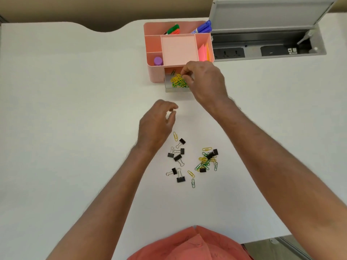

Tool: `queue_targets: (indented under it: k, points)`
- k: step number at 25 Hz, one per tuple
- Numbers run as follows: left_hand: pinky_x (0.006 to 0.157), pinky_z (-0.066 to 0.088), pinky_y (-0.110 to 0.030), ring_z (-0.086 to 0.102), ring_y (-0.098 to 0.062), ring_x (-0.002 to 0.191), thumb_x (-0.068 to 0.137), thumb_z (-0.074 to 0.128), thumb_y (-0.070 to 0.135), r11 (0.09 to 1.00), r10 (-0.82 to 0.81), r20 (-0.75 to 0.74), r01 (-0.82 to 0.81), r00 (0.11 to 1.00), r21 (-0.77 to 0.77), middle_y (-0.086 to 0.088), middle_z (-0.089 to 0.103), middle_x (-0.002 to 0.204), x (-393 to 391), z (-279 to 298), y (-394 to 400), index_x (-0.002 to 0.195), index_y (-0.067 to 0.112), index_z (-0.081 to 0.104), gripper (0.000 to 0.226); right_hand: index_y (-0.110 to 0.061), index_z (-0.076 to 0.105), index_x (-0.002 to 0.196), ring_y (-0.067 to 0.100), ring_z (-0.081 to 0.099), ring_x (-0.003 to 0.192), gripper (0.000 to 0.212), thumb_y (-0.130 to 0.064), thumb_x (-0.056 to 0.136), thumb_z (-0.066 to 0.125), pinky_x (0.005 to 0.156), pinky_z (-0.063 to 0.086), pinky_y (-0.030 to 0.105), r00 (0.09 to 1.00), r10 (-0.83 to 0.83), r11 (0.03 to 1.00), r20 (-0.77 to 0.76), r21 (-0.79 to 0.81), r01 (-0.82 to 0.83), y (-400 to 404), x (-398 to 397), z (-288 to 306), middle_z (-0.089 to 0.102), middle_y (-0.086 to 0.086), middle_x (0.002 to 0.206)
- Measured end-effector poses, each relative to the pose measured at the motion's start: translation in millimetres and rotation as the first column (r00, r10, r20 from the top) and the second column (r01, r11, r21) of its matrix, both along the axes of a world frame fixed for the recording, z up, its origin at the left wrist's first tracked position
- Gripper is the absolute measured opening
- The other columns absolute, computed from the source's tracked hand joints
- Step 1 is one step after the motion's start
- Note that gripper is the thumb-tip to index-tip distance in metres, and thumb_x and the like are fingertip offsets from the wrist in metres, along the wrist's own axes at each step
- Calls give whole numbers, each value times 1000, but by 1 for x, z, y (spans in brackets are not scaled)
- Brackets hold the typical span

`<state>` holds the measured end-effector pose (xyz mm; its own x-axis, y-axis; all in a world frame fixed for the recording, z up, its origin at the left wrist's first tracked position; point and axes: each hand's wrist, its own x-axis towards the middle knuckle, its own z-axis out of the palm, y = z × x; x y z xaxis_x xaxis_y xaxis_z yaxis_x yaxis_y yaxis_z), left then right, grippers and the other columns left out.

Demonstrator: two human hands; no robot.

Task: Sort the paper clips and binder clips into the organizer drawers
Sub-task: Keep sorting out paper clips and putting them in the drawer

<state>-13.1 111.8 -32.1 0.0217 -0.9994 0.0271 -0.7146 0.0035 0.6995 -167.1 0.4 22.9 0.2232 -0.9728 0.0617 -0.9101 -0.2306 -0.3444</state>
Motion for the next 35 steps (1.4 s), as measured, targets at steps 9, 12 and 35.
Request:
queue_targets:
  k: [9, 12, 35]
  points:
    - [80, 54, -36, 56, -22, 110, 96, 63, 11, 927, -322, 185, 270, 928, 262, 1, 55, 120, 2, -28, 33, 117, 17, 68, 22, -25, 68, 102, 5, 51, 85, 9, -27, 97, 61, 74, 49, 28, 961, -58, 998, 271, -5, 62, 63, -19, -9, 65, -10, 101]
    - [81, 52, -38, 57, -22, 103, 98, 60, 14, 921, -326, 209, 260, 922, 291, 0, 57, 112, 0, -26, 32, 105, 17, 67, 10, -28, 66, 100, 1, 45, 80, 5, -29, 96, 63, 71, 49, 28, 964, -86, 993, 253, 106, 61, 128, -32, -20, 62, -12, 96]
    - [65, 45, -33, 58, -21, 79, 91, 54, 6, 940, -93, 107, 52, 990, 338, 1, 63, 88, -8, -10, 53, 91, 14, 60, 10, -22, 63, 105, 19, 62, 86, 12, -27, 103, 52, 69, 55, 39, 999, -25, 944, -21, 327, 30, 281, -48, -64, 63, -5, 98]
